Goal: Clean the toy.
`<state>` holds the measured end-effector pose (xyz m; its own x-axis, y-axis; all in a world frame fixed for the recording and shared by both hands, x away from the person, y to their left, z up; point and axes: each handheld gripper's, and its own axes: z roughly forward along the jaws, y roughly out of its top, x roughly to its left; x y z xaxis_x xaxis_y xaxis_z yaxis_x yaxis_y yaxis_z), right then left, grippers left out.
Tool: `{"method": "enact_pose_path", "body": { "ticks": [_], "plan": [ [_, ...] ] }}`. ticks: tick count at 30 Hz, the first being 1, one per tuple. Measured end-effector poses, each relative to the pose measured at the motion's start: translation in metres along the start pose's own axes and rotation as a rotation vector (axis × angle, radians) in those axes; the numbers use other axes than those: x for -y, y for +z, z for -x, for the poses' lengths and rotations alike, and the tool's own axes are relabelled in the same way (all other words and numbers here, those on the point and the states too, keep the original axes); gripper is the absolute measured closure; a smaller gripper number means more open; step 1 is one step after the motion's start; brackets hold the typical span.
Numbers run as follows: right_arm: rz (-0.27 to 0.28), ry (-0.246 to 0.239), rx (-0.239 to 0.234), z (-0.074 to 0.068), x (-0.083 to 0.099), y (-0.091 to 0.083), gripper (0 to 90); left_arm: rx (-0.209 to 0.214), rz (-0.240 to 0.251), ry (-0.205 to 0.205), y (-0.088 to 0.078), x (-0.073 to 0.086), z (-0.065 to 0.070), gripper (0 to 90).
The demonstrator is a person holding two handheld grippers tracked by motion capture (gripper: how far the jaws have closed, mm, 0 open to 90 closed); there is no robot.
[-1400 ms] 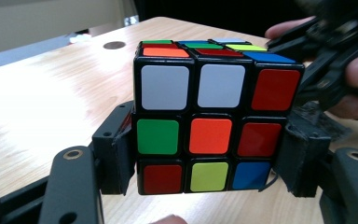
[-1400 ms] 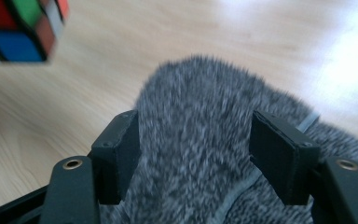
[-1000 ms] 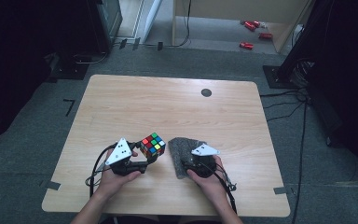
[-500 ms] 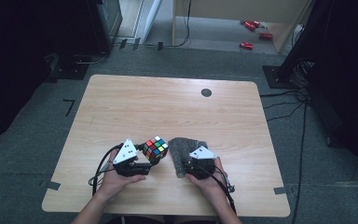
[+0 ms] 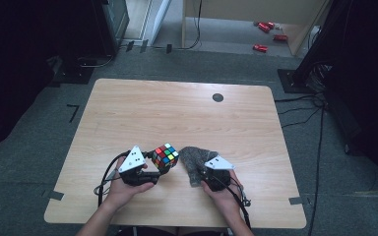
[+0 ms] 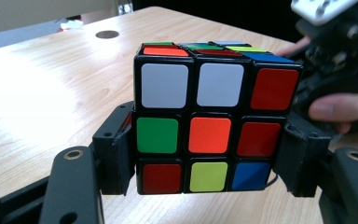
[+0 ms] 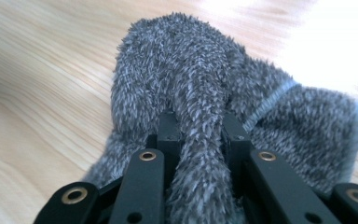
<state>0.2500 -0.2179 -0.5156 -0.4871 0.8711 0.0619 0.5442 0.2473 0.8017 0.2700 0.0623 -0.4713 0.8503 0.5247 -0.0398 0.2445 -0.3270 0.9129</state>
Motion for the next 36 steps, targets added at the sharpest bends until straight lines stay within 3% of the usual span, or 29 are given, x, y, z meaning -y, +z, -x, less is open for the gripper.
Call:
{"method": "enact_pose_path", "body": {
  "ticks": [3,5,11,14,16,19,21,23,28,36],
  "plan": [
    [0.062,0.010,-0.023,-0.004,-0.010,-0.013,76.1,0.004,-0.024,0.016,0.004,0.001,0.002,33.3],
    [0.113,0.016,-0.064,-0.009,-0.018,-0.023,76.0,0.005,-0.037,0.030,0.007,0.002,0.004,33.3],
    [0.235,-0.006,-0.136,-0.027,-0.038,-0.050,75.6,0.022,-0.058,0.044,0.011,0.003,0.008,33.4],
    [0.286,-0.009,-0.189,-0.033,-0.044,-0.060,75.4,0.022,-0.095,0.093,0.016,0.004,0.014,33.4],
    [0.308,-0.017,-0.234,-0.038,-0.048,-0.064,75.4,0.046,-0.097,0.106,0.019,0.004,0.020,33.4],
    [0.289,-0.047,-0.257,-0.048,-0.049,-0.062,75.2,0.070,-0.049,0.142,0.018,0.001,0.029,33.4],
    [0.294,-0.053,-0.247,-0.049,-0.046,-0.059,75.0,0.047,-0.043,0.167,0.015,-0.002,0.031,33.4],
    [0.296,-0.014,-0.258,-0.044,-0.044,-0.057,74.9,0.050,-0.030,0.157,0.013,-0.002,0.029,33.7],
    [0.271,0.023,-0.235,-0.033,-0.041,-0.052,74.6,0.059,-0.006,0.144,0.009,-0.003,0.025,34.1],
    [0.230,0.053,-0.201,-0.020,-0.038,-0.048,74.4,0.083,0.031,0.111,0.005,-0.005,0.022,34.1]
  ]
}}
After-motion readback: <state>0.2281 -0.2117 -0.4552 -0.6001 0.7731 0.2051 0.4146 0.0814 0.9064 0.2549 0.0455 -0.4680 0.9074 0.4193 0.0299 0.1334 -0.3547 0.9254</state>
